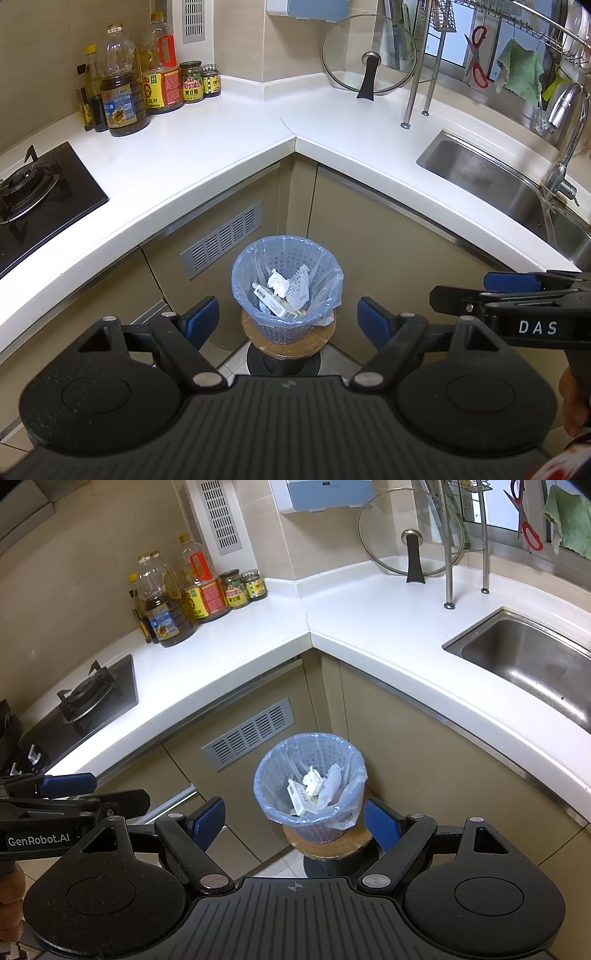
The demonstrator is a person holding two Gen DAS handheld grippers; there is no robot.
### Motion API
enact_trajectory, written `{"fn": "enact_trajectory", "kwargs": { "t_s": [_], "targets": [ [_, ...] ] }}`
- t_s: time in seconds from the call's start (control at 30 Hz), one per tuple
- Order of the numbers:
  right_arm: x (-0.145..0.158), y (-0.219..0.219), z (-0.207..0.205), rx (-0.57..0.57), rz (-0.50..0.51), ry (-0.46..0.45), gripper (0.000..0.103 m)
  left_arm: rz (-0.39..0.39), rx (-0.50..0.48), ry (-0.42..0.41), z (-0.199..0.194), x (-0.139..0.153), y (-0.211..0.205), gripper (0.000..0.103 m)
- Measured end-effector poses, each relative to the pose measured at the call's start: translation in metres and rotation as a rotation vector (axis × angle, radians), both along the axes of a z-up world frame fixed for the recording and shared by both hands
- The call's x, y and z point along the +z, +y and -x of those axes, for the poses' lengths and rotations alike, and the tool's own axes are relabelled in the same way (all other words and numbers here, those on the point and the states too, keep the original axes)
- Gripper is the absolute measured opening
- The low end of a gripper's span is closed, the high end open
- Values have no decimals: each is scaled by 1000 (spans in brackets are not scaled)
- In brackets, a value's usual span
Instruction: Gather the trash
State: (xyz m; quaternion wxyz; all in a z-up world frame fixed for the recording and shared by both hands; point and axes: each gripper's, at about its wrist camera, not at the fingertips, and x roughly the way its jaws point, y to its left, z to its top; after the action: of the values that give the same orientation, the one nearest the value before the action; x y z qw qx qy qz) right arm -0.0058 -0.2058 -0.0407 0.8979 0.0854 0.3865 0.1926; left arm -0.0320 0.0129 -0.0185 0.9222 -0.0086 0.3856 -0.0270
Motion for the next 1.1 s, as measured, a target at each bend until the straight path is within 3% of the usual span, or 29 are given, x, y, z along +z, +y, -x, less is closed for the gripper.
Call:
{"fn": "enact_trajectory", "kwargs": {
  "t_s": [1.1],
  "targets": [
    [0, -3, -4, 3, 1, -2, 82, 5, -11, -7, -5, 4, -2, 81]
  ]
}}
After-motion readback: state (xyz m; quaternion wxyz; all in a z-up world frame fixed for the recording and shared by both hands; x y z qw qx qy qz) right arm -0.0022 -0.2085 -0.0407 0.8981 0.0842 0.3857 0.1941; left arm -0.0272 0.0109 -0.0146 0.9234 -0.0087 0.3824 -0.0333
